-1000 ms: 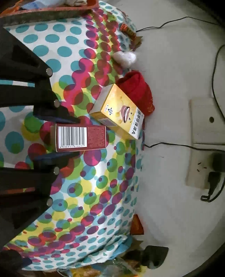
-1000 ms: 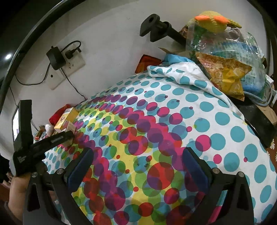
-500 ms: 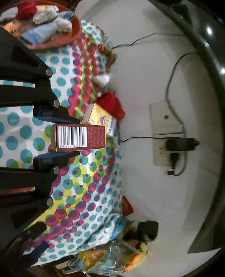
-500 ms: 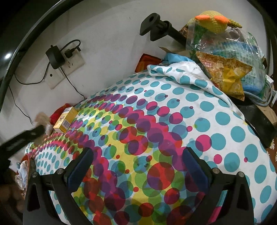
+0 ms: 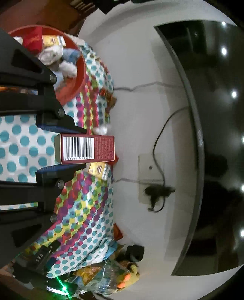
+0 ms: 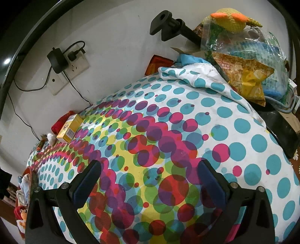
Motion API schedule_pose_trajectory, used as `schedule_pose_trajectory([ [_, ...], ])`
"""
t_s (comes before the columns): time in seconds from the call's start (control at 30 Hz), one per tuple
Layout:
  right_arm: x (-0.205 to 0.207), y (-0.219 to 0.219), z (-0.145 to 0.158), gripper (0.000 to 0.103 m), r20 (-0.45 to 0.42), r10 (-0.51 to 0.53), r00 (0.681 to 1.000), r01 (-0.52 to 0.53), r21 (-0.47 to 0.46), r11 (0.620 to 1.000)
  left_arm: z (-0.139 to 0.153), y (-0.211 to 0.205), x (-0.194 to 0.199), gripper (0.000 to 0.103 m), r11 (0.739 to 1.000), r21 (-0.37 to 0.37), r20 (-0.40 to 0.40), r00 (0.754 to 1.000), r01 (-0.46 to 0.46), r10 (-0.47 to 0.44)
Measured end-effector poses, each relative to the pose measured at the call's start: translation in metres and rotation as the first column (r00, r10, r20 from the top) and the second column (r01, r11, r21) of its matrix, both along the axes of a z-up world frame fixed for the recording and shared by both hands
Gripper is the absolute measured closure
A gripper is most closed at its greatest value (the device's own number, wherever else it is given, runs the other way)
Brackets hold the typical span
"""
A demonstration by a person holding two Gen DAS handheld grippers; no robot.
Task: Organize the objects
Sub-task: 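Carry the dark red box over the red tray with the left gripper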
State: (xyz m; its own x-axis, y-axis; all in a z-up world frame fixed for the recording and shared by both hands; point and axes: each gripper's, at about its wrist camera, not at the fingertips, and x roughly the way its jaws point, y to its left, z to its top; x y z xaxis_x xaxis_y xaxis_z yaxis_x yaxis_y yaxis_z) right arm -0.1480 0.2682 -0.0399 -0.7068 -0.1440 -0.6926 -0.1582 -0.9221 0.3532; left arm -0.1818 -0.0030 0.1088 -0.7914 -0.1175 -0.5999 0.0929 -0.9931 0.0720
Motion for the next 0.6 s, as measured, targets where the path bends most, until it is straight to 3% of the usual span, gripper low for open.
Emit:
schedule_pose_trajectory([
  [0.23,0.000,0.000,0.000,0.001,0.001,0.000,1.000,0.000,0.001,1.000,0.012,-0.036,0.022,0.075,0.999,-0.004,-0.016,0.999,-0.048,0.048],
  [0.6,0.003,-0.001,-0.002,0.000,0.001,0.007,1.000,-0.007,0.000,1.000,0.004,-0.097,0.052,0.074,0.993,-0.014,0.003,0.993,-0.121,0.121],
])
